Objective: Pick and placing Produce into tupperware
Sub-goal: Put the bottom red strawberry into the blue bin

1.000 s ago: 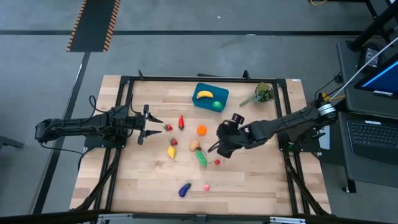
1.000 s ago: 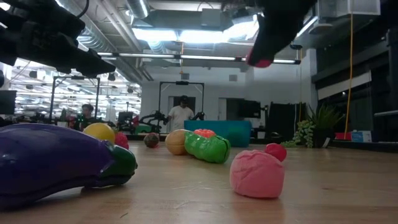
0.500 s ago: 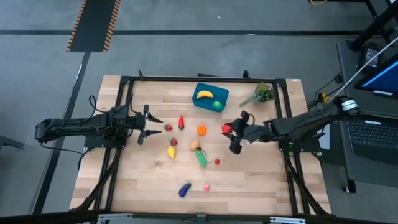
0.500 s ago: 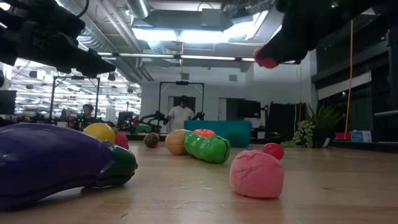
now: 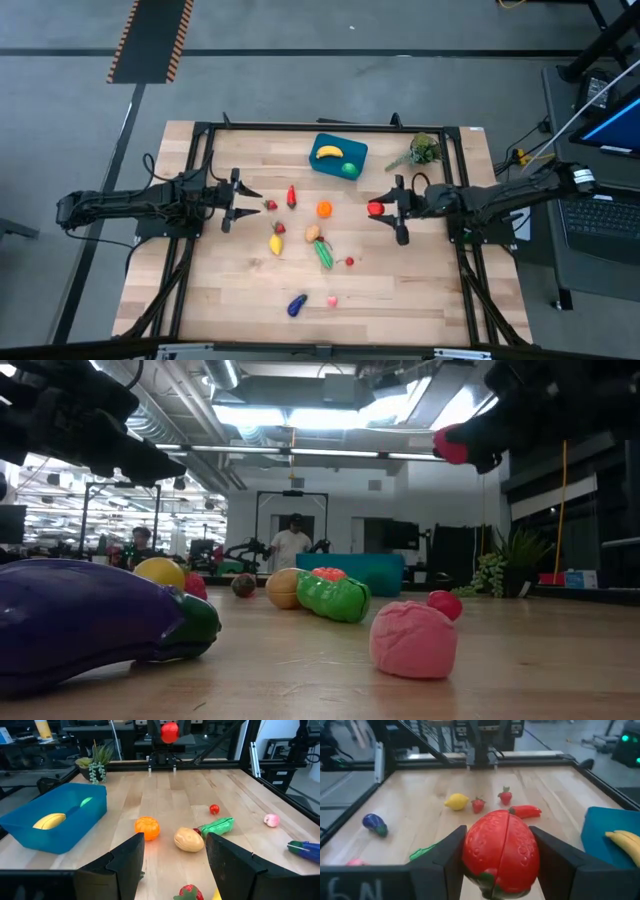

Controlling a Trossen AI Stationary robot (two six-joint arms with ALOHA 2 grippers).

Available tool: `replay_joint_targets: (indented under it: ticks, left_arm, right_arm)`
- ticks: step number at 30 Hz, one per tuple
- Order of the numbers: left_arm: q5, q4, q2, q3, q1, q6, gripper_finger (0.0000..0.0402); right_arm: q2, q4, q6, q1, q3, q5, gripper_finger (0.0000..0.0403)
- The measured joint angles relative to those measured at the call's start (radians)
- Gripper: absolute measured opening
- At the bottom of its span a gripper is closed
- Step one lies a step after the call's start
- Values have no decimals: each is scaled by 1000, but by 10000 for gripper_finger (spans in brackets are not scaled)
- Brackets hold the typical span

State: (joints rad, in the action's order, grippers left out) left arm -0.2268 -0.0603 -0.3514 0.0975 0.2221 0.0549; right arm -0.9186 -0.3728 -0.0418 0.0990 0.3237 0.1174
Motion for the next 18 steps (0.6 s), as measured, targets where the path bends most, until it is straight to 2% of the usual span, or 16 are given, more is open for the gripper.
replay_joint_targets:
  ticks: [9, 18]
  left_arm:
    - [1, 0, 0, 0, 0, -2, 206]
    - [3, 0, 0, 0, 0, -22, 206]
  right_arm:
    - [5, -214, 54, -103, -114, -202, 190]
    - [5, -260, 61, -156, -138, -313, 190]
